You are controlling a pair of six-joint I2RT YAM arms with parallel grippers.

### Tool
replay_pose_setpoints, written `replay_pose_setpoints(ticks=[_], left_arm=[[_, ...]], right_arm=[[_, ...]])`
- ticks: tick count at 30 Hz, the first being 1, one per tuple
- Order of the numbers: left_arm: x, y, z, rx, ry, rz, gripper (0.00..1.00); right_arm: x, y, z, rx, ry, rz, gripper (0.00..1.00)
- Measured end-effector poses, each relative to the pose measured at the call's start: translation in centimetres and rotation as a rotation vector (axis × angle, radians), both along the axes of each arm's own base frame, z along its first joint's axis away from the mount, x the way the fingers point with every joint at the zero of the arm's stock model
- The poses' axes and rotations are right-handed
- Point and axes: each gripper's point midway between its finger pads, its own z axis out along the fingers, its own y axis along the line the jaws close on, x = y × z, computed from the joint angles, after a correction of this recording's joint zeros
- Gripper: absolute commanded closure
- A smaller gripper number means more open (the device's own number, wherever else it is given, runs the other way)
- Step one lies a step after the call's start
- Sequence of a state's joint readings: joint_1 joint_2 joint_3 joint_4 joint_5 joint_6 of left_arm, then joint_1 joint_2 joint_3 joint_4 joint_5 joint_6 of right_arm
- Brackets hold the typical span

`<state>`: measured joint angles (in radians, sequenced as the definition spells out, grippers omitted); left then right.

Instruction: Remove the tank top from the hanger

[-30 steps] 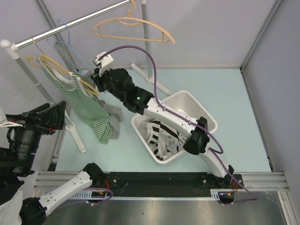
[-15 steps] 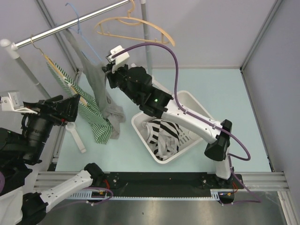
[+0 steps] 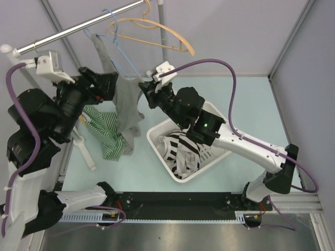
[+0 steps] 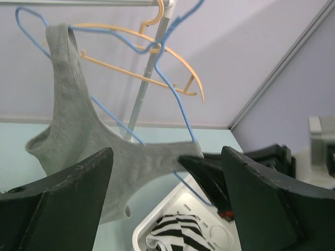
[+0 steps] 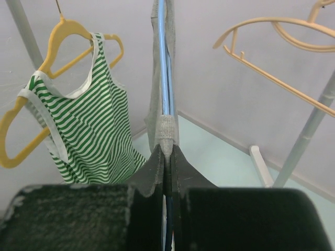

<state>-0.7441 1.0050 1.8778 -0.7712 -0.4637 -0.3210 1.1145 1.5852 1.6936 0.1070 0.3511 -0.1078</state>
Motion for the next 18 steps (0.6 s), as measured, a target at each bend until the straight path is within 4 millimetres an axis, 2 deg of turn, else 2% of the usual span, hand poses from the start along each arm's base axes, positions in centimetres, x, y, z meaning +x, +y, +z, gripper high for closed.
replay_pose_setpoints(ticks=[6, 10, 18], left_arm=[[2.2, -1.8, 3.3, -0.003, -0.033, -0.006, 0.06], [3.0, -2.5, 4.7, -0.012, -0.053, -0.027, 0.06], [3.8, -5.3, 4.3, 0.013, -0.052, -0.142, 0.08]], right_arm=[[-1.2, -3.2, 0.4, 0.01, 0.006, 0.023, 1.0], [-2.1, -5.0, 0.1, 0.006, 0.021, 0.041, 1.0], [-4.1, -6.9, -1.6, -0.028, 0.06, 0.103, 1.0]])
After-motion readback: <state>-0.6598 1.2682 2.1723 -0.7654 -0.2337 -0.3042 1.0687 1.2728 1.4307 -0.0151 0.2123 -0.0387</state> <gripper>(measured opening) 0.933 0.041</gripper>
